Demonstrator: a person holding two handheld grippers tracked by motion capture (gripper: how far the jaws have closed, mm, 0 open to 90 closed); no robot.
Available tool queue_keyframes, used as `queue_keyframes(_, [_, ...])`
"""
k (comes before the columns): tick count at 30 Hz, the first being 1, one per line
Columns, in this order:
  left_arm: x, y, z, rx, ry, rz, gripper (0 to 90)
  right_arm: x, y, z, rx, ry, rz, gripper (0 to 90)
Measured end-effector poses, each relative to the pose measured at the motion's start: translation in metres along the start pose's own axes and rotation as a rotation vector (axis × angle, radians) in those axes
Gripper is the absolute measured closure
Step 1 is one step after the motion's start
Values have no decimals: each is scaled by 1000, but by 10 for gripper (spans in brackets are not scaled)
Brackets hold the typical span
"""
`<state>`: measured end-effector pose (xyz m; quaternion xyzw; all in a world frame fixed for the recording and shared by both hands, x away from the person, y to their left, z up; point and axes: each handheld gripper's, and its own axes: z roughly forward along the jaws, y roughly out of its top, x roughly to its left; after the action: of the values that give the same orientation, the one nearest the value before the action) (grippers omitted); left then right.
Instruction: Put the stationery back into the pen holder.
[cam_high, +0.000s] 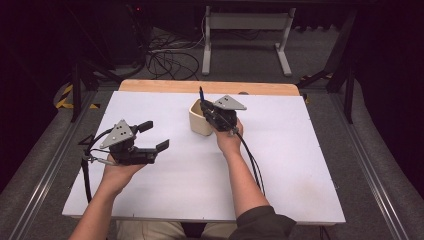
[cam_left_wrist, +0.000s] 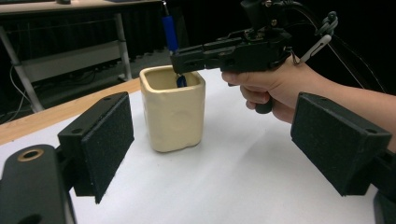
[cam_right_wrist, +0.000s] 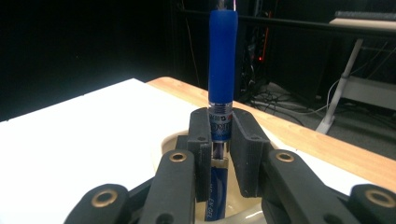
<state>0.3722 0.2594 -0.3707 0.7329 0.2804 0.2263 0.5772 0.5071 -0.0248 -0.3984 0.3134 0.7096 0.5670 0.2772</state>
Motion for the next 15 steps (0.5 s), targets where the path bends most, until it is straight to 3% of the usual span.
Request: queue_keyframes(15, [1,-1,1,0,6,-7,141,1,-6,5,44,5,24,788])
